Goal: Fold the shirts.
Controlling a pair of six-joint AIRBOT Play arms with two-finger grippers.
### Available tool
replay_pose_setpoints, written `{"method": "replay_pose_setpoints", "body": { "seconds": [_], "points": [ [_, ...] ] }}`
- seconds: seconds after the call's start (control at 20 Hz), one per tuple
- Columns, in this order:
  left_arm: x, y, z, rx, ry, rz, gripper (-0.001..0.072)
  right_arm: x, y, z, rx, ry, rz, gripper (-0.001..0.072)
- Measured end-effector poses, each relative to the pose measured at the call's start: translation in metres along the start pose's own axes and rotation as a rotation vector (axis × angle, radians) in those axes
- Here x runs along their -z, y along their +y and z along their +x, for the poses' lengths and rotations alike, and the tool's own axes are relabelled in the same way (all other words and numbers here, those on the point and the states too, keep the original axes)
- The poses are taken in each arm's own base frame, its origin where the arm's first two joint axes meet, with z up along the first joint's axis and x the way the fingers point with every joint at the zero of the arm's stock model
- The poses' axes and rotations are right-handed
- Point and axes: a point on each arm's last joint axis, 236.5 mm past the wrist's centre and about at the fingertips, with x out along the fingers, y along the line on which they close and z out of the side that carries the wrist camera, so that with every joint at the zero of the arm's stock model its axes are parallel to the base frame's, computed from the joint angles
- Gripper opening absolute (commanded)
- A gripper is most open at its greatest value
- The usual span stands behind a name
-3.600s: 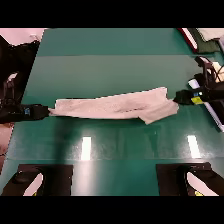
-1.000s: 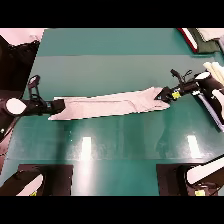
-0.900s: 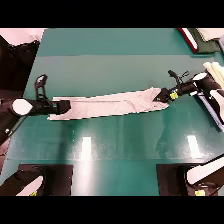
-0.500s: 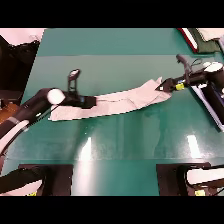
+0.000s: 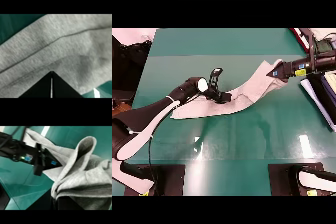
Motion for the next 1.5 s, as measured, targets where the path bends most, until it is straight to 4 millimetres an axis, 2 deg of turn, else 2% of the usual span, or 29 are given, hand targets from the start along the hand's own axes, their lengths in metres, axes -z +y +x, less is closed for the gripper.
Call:
{"method": "replay_pose_setpoints", "body": {
  "seconds": [0.2,0.35,0.5,0.6,0.7,0.85,1.0,1.1,1.2,1.4,1.45,1.5],
  "points": [
    [-0.005,-0.003,-0.004,-0.002,0.016,0.027,0.0024,-0.006,0.034,0.009,-0.031,0.012,-0.051,0.0013],
    [-0.021,0.004,-0.035,-0.032,0.005,0.079,0.0024,-0.009,0.059,0.026,-0.068,0.038,-0.093,0.0012],
    [-0.045,0.035,-0.094,-0.135,-0.055,0.131,0.0024,-0.013,0.088,0.052,-0.118,0.076,-0.143,0.0013],
    [-0.058,0.065,-0.146,-0.232,-0.103,0.142,0.0024,-0.015,0.110,0.074,-0.154,0.103,-0.180,0.0013],
    [-0.066,0.098,-0.208,-0.339,-0.164,0.128,0.0025,-0.017,0.133,0.101,-0.192,0.125,-0.220,0.0012],
    [-0.062,0.135,-0.291,-0.476,-0.242,0.086,0.0025,-0.014,0.165,0.145,-0.246,0.154,-0.273,0.0013],
    [-0.048,0.155,-0.357,-0.573,-0.307,0.058,0.0025,-0.006,0.187,0.193,-0.284,0.178,-0.301,0.0013],
    [-0.037,0.160,-0.383,-0.612,-0.327,0.049,0.0025,0.002,0.194,0.222,-0.298,0.195,-0.304,0.0013],
    [-0.028,0.161,-0.398,-0.633,-0.329,0.049,0.0025,0.013,0.193,0.247,-0.302,0.215,-0.295,0.0014],
    [-0.015,0.163,-0.408,-0.652,-0.306,0.043,0.0025,0.030,0.190,0.290,-0.298,0.234,-0.272,0.0019],
    [-0.012,0.162,-0.409,-0.652,-0.300,0.041,0.0025,0.032,0.190,0.300,-0.295,0.221,-0.267,0.0111],
    [-0.011,0.162,-0.409,-0.649,-0.296,0.041,0.0026,0.032,0.193,0.310,-0.294,0.206,-0.262,0.0389]
  ]
}}
